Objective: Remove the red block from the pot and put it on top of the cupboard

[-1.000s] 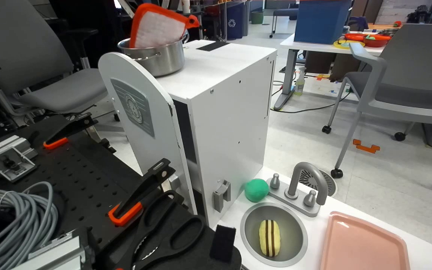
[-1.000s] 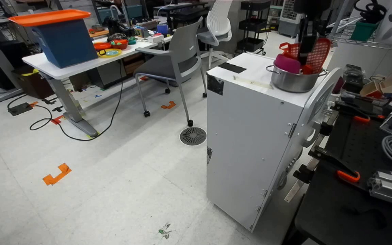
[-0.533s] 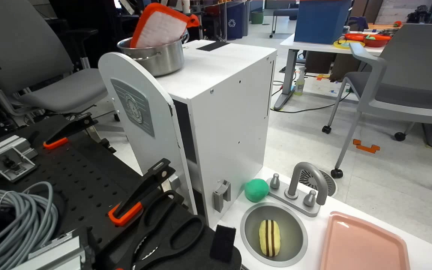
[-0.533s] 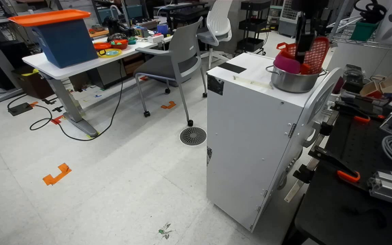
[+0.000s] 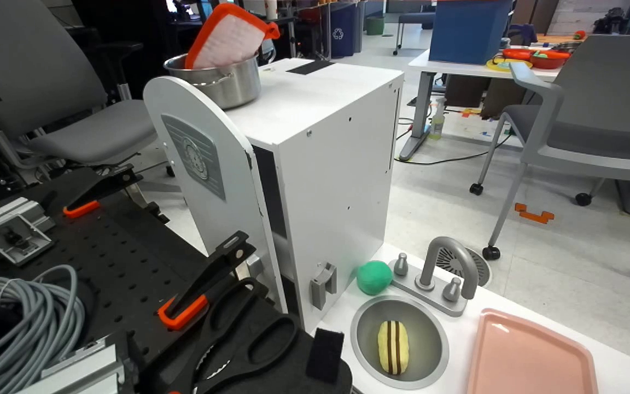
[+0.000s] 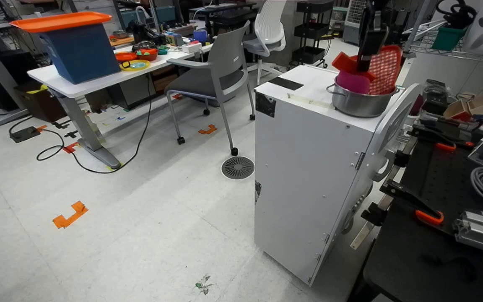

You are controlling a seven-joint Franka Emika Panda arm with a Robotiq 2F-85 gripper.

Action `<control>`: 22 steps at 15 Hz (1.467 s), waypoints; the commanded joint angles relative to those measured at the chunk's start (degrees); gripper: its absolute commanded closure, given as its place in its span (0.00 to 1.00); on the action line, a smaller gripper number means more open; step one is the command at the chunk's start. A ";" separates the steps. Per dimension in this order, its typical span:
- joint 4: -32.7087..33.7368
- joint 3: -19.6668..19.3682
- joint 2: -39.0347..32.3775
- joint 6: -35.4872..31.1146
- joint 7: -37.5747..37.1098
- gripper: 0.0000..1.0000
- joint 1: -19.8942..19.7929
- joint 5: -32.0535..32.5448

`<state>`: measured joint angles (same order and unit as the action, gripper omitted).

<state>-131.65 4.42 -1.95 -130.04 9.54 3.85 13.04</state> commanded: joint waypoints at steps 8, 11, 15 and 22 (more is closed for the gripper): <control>0.42 -0.21 2.62 -0.73 -0.17 0.95 -0.07 -1.61; 2.03 -0.93 2.38 -0.70 -1.30 0.95 -0.64 -2.17; 4.80 -2.18 1.49 -0.76 -3.77 0.95 -1.70 -1.81; 8.05 -4.13 -0.80 -0.92 -10.03 0.95 -3.30 0.71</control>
<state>-125.48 0.89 -1.05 -130.06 2.54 1.11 12.14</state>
